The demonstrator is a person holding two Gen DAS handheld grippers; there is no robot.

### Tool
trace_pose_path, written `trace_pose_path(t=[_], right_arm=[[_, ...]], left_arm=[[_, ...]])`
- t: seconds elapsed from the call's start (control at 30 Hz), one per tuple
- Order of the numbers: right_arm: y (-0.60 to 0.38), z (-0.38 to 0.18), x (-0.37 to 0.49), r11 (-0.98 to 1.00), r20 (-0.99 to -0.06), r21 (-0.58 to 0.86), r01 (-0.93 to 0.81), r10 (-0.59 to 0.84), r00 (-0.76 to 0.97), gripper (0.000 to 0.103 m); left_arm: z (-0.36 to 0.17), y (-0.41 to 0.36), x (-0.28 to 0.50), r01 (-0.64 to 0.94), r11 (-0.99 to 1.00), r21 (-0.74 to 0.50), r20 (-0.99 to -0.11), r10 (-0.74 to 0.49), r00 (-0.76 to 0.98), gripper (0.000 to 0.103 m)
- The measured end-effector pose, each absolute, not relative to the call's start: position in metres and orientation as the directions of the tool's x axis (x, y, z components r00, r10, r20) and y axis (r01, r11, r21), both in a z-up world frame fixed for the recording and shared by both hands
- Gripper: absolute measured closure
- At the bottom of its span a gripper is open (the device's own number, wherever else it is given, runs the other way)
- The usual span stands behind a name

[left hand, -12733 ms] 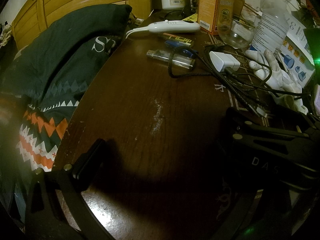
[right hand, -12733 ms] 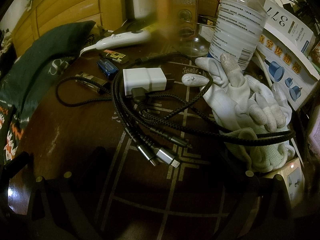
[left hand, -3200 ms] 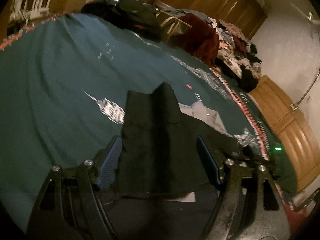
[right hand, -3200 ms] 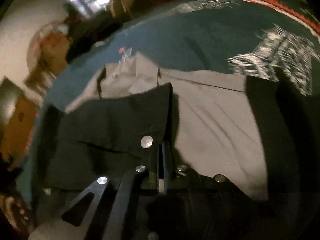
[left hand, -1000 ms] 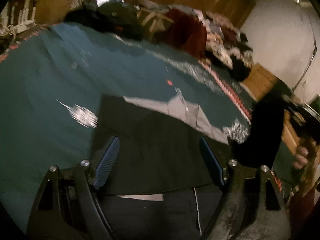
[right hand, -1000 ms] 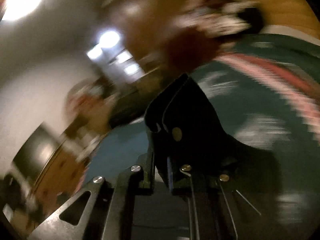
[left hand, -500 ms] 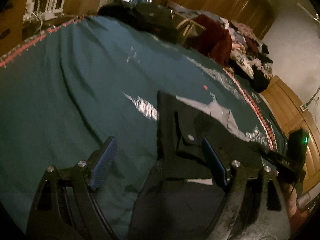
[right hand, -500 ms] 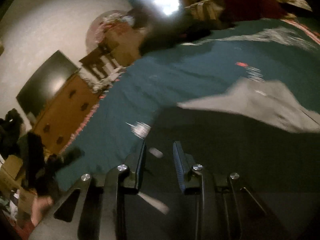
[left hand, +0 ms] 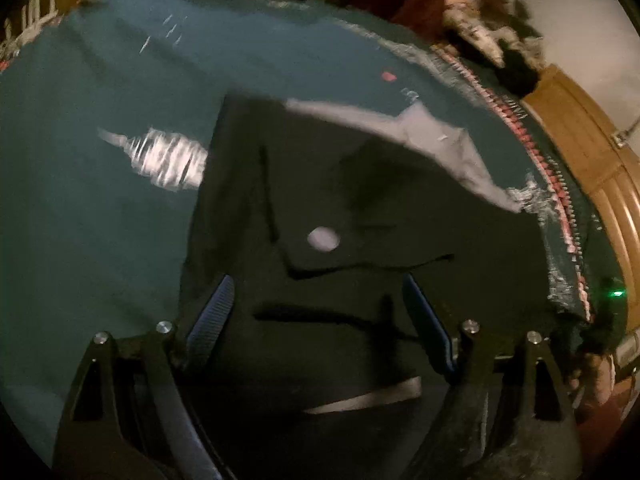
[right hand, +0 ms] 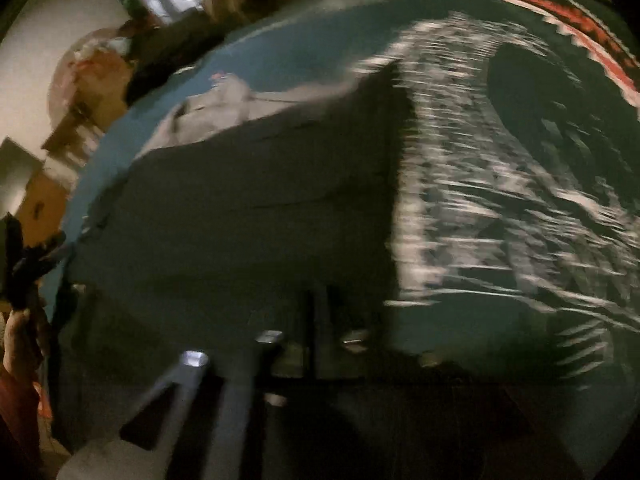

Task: Fold large clothes

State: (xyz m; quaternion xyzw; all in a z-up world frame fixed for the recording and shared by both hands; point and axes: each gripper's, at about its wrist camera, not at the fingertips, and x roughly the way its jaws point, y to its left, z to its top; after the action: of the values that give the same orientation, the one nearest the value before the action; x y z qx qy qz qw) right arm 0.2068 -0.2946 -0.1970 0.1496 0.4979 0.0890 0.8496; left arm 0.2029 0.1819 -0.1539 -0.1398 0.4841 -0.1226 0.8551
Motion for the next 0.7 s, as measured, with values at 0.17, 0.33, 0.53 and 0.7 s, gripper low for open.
trace_pose_path(t=[0.17,0.33,0.53,0.7], right_arm=[[-0.337,-0.18,0.191,0.956,-0.827,0.28,0.087,0.194,0.528,0.088],[-0.286,-0.16,0.185,0.922,-0.764,0.363,-0.132,0.376,0.524,0.075],[-0.28,-0.18,0.158,0.908,-0.803,0.386,-0.161,0.417,0.425,0.074],[-0.276,-0.2,0.126,0.88,-0.767,0.472,-0.06,0.443,0.464,0.082]], left_arm=[[-0.139,0.2,0.172,0.088,0.929,-0.36,-0.772,-0.35,0.53,0.02],[-0.123,0.229,0.144,0.037,0.93,-0.367,-0.77,-0.325,0.549,0.019],[-0.117,0.262,0.106,-0.04,0.927,-0.372,-0.772,-0.286,0.568,0.017],[-0.129,0.253,0.106,-0.079,0.901,-0.427,-0.762,-0.311,0.568,0.017]])
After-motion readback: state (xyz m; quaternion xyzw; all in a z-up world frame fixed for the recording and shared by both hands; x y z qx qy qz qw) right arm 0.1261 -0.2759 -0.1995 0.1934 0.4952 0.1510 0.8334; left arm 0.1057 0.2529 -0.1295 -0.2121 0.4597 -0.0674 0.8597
